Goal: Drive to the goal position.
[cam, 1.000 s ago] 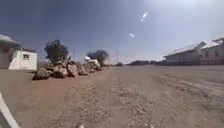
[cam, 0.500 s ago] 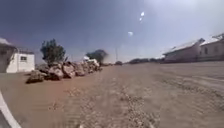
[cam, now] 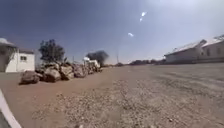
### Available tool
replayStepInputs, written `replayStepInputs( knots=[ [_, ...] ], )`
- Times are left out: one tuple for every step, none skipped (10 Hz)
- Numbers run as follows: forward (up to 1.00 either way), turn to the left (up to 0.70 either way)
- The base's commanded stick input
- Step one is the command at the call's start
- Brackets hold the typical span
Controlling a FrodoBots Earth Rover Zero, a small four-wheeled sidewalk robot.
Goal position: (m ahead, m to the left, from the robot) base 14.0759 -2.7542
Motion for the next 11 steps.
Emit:
replayStepInputs(
  knots=[
    [0.7, 0.0],
    [0.7, 0.0],
    [0.7, 0.0],
    [0.7, 0.0],
    [0.7, 0.0],
    [0.7, 0.0],
    [0.7, 0.0],
    [0.7, 0.0],
    [0.7, 0.0],
    [0.7, 0.0],
    [0.7, 0.0]
  ],
)
